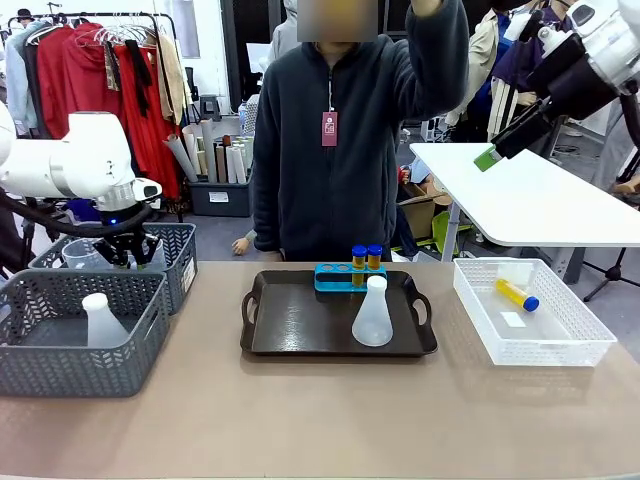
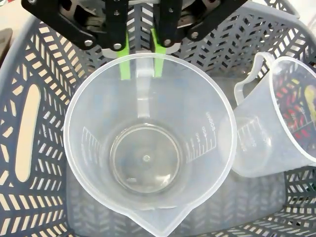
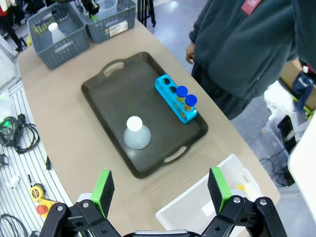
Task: Prepare the laboratory tools.
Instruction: Pick up one Large Measuring Cup and place it on the Handle tray.
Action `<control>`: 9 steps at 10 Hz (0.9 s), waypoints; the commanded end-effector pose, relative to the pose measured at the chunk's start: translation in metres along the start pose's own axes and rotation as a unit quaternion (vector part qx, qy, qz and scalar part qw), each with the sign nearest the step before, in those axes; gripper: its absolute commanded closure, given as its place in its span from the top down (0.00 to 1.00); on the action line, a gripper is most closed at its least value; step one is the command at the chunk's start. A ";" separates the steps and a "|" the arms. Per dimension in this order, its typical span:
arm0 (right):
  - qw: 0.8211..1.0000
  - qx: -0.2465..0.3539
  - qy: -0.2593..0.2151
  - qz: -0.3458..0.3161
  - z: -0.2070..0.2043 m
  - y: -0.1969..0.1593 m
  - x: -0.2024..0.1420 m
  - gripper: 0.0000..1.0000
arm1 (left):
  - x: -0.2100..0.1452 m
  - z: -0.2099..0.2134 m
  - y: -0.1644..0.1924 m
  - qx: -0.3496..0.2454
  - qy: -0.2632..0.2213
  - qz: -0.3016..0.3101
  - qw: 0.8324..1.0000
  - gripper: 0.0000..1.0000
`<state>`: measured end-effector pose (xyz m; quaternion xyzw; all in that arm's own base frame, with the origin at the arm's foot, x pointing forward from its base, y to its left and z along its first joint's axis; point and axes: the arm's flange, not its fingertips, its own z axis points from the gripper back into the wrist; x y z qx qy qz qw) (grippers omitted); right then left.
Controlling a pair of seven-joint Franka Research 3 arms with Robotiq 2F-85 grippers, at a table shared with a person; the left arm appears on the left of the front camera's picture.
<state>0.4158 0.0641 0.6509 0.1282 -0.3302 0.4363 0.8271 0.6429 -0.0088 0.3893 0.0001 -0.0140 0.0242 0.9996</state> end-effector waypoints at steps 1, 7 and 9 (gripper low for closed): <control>1.000 0.006 -0.005 0.001 0.001 0.000 0.000 1.00 | -0.006 -0.001 0.003 0.008 -0.007 -0.005 1.000 0.00; 1.000 0.006 -0.005 0.001 0.001 0.000 0.000 1.00 | -0.007 0.001 0.002 0.008 -0.003 -0.006 1.000 0.00; 1.000 0.006 -0.005 0.001 0.001 0.000 0.000 1.00 | 0.000 0.000 -0.001 0.003 0.000 -0.003 1.000 0.00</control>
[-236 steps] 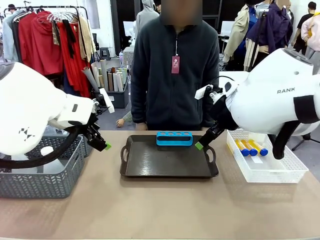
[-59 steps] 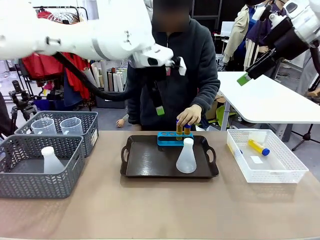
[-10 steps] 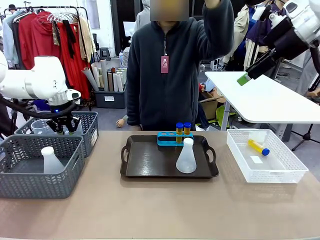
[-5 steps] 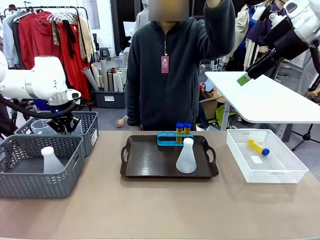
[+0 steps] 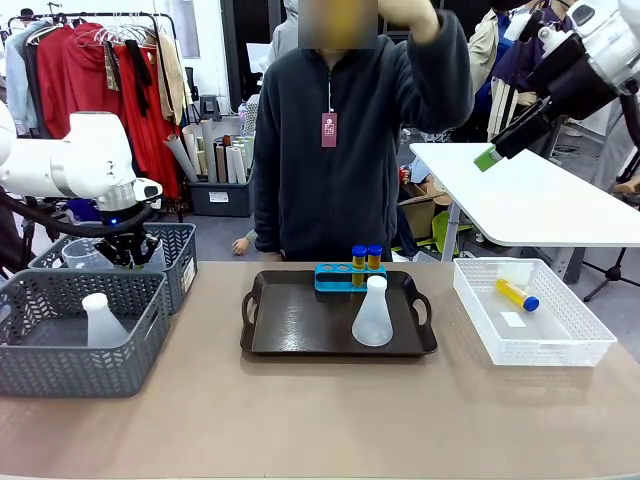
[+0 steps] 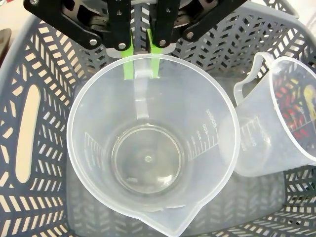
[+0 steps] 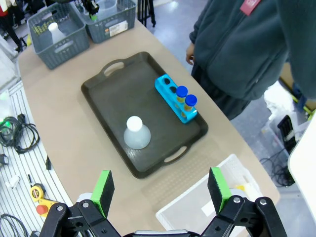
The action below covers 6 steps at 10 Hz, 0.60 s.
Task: Prepare the laboratory tools.
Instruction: Pick up one Large Measuring Cup and place it on the Handle tray.
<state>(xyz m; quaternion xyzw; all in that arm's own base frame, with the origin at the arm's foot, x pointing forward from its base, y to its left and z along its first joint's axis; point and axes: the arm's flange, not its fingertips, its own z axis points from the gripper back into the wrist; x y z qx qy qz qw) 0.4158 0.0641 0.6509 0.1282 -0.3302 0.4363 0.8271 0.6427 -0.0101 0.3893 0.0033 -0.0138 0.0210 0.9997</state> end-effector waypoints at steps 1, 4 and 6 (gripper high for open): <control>1.000 0.006 -0.005 0.001 0.001 0.000 0.000 1.00 | 0.000 0.000 0.001 0.000 0.000 0.001 1.000 0.00; 1.000 0.006 -0.005 0.001 0.001 0.000 0.000 1.00 | 0.000 0.000 0.000 0.000 0.000 0.000 1.000 0.00; 1.000 0.006 -0.005 0.001 0.001 0.000 0.000 1.00 | -0.002 0.045 0.003 0.000 0.006 -0.015 1.000 0.00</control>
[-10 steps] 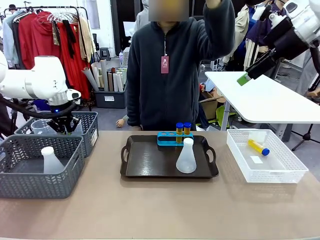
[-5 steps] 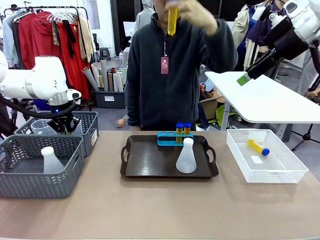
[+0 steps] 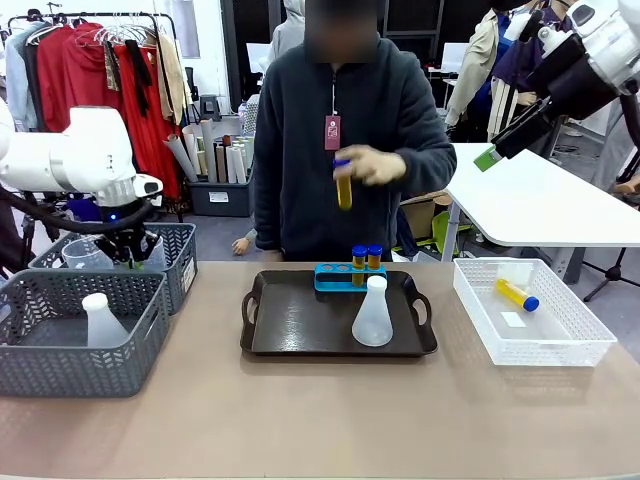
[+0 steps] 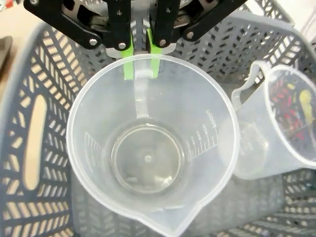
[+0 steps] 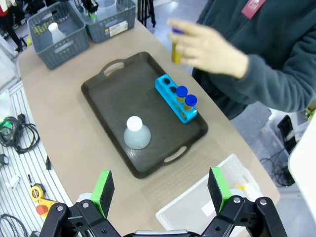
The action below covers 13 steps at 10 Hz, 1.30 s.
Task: Prepare the laboratory tools.
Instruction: Pick up one Large Measuring Cup and place it on the Handle tray.
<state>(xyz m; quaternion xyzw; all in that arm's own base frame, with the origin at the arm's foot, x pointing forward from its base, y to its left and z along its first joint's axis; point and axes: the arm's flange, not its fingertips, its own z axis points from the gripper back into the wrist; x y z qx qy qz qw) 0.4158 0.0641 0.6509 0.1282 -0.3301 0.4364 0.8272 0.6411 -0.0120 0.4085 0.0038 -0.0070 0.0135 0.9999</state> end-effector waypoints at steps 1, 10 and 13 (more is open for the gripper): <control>1.000 0.006 -0.005 0.001 0.001 0.000 0.000 1.00 | -0.004 0.053 0.013 0.000 -0.006 -0.014 1.000 0.00; 1.000 0.006 -0.005 0.001 0.001 0.000 0.000 1.00 | -0.042 0.275 0.017 -0.042 -0.133 -0.222 0.965 0.00; 1.000 0.006 -0.005 0.001 0.001 0.000 0.000 1.00 | -0.061 0.329 -0.009 -0.033 -0.172 -0.316 0.933 0.00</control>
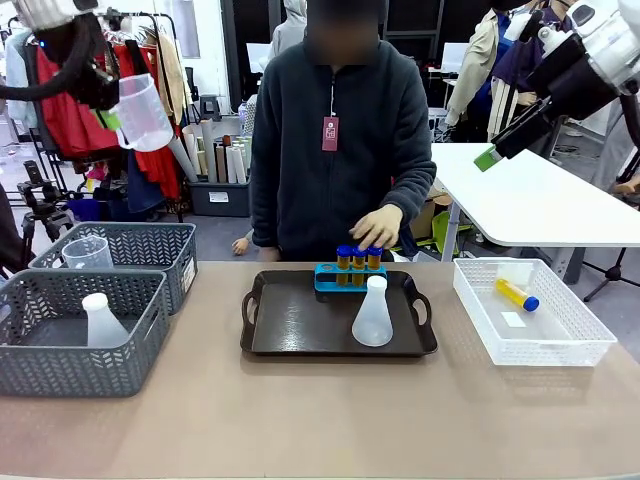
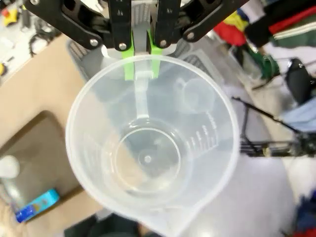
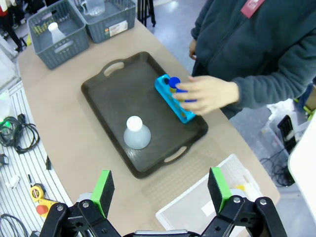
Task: Prepare the laboratory tools.
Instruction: Pick up one Large Measuring Cup and place it on the Handle tray.
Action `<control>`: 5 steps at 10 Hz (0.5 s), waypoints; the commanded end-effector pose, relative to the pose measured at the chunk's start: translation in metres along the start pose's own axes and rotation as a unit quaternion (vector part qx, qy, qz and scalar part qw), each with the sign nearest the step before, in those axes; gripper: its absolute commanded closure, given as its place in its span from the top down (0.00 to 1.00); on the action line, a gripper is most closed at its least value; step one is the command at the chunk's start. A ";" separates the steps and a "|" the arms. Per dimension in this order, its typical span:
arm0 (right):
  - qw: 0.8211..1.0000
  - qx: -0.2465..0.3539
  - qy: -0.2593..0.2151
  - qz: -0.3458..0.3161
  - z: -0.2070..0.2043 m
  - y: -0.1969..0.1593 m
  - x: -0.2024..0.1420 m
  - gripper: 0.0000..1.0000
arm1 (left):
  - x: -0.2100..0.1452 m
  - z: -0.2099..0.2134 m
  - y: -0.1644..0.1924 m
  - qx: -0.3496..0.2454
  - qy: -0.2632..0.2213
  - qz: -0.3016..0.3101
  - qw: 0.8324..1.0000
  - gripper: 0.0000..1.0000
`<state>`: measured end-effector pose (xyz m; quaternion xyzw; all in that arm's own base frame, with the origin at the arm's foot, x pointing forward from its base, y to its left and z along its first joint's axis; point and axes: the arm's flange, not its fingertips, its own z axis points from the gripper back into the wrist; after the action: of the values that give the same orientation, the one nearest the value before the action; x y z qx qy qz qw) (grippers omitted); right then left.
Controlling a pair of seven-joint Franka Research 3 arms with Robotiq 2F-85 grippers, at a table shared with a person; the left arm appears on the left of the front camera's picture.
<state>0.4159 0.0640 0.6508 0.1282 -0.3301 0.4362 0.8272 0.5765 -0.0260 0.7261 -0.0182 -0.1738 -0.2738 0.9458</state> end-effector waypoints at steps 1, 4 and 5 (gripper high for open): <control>1.000 0.006 -0.006 0.001 0.001 0.000 0.000 1.00 | 0.005 0.016 -0.006 -0.007 -0.016 -0.044 0.999 0.00; 1.000 0.006 -0.006 0.001 0.001 0.000 0.000 1.00 | 0.004 0.012 -0.009 0.002 -0.009 -0.024 1.000 0.00; 1.000 0.006 -0.006 0.001 0.001 0.000 0.000 1.00 | 0.004 0.012 -0.009 0.002 -0.009 -0.024 1.000 0.00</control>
<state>0.4159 0.0640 0.6509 0.1282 -0.3301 0.4362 0.8272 0.5725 -0.0361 0.7375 -0.0187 -0.1805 -0.3038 0.9353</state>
